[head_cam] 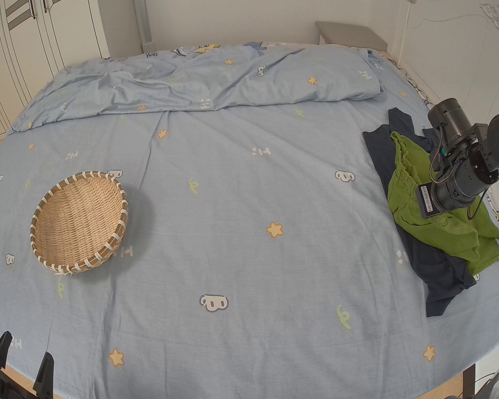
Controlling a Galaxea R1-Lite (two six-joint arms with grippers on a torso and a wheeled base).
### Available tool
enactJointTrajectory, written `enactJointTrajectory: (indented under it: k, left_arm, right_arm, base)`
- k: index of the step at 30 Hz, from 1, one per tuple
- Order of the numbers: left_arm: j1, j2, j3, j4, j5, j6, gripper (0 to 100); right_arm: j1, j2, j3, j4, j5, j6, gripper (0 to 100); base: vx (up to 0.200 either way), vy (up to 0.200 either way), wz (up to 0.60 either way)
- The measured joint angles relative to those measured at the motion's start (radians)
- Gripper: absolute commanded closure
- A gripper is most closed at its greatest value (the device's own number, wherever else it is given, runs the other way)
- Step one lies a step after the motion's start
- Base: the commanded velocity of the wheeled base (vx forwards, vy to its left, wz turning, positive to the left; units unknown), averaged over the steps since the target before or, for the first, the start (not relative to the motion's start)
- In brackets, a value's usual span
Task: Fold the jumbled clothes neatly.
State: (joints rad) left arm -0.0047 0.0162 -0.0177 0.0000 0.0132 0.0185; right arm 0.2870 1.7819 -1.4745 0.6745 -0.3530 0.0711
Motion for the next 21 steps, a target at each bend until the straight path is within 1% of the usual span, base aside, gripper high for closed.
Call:
enactJointTrajectory:
  k: [3, 5, 7, 9, 14, 18, 21]
  left_arm:
    - [0.0, 0.0, 0.0, 0.0, 0.0, 0.0, 0]
    - [0.0, 0.0, 0.0, 0.0, 0.0, 0.0, 0]
    - [0.0, 0.0, 0.0, 0.0, 0.0, 0.0, 0]
    - [0.0, 0.0, 0.0, 0.0, 0.0, 0.0, 0]
    - [0.0, 0.0, 0.0, 0.0, 0.0, 0.0, 0]
    - [0.0, 0.0, 0.0, 0.0, 0.0, 0.0, 0]
    - [0.001, 0.0, 0.0, 0.0, 0.0, 0.0, 0]
  right_arm:
    - [0.051, -0.025, -0.057, 0.077, 0.12, 0.057, 100]
    - [0.094, -0.031, -0.11, 0.115, 0.176, 0.106, 100]
    - [0.152, -0.031, -0.158, 0.134, 0.206, 0.155, 100]
    - [0.228, -0.026, -0.192, 0.149, 0.227, 0.209, 100]
    - [0.409, 0.008, -0.25, 0.165, 0.248, 0.344, 100]
    - [0.523, 0.083, -0.329, 0.168, 0.252, 0.41, 100]
    - [0.583, 0.157, -0.405, 0.169, 0.252, 0.431, 100]
  base:
    - [0.0, 0.0, 0.0]
    - [0.0, 0.0, 0.0]
    - [0.0, 0.0, 0.0]
    - [0.0, 0.0, 0.0]
    - [0.0, 0.0, 0.0]
    - [0.0, 0.0, 0.0]
    - [0.0, 0.0, 0.0]
